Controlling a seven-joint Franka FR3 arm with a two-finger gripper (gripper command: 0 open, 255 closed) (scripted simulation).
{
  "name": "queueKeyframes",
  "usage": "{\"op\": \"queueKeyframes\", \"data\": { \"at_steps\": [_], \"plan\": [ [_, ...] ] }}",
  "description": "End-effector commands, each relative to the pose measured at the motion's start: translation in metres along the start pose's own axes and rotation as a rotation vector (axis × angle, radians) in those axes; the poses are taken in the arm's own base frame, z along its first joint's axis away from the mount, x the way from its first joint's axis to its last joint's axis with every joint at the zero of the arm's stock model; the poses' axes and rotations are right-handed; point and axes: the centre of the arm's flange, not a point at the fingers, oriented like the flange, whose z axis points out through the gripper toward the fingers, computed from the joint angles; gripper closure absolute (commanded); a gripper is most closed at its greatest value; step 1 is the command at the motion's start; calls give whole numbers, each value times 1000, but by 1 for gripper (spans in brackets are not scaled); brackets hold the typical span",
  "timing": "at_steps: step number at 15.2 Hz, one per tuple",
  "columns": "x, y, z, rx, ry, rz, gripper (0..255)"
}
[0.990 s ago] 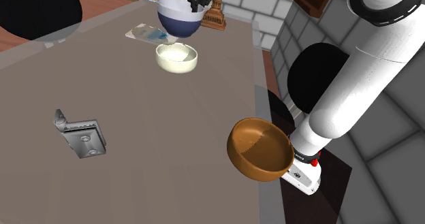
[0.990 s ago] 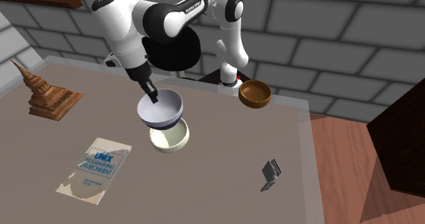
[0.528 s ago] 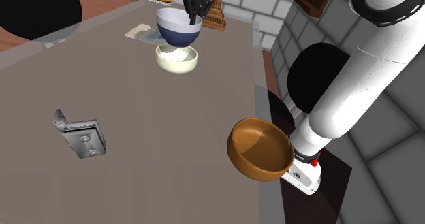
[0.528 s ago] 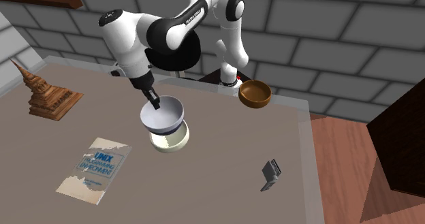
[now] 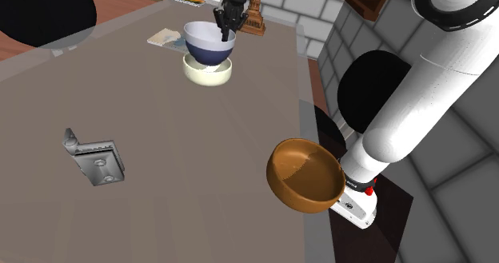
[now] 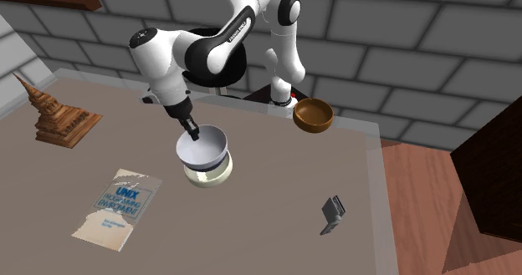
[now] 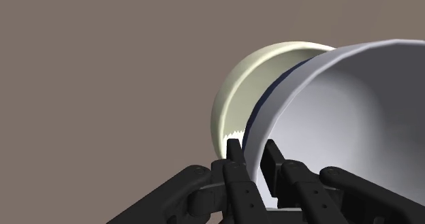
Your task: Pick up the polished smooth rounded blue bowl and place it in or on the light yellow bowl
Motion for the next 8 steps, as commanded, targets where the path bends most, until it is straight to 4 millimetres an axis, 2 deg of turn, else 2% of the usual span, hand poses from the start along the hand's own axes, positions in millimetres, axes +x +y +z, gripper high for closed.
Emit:
{"op": "queueKeyframes", "data": {
  "at_steps": [1, 5, 6, 8],
  "plan": [
    [0, 0, 1, 0, 1, 0, 255],
    [0, 0, 1, 0, 1, 0, 255],
    [0, 0, 1, 0, 1, 0, 0],
    [0, 0, 1, 0, 1, 0, 0]
  ]
}}
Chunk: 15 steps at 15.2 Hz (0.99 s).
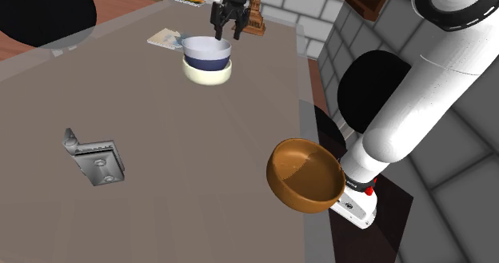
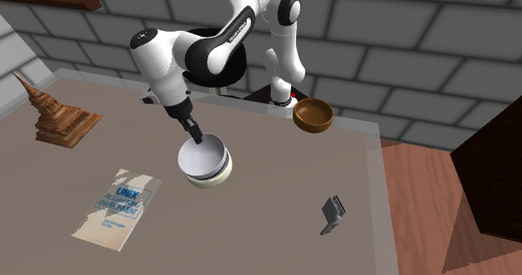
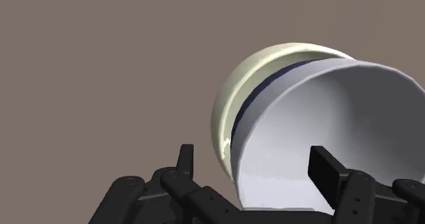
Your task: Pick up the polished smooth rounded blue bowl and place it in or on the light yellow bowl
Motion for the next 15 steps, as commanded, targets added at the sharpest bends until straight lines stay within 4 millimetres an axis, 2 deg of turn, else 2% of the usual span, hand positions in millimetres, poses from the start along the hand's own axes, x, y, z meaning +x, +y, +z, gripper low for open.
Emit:
{"op": "queueKeyframes", "data": {
  "at_steps": [1, 3, 7, 15],
  "plan": [
    [0, 0, 0, 0, 0, 0, 0],
    [0, 0, 0, 0, 0, 0, 0],
    [0, 0, -50, 0, 0, 0, 0],
    [0, 0, -50, 0, 0, 0, 0]
  ]
}}
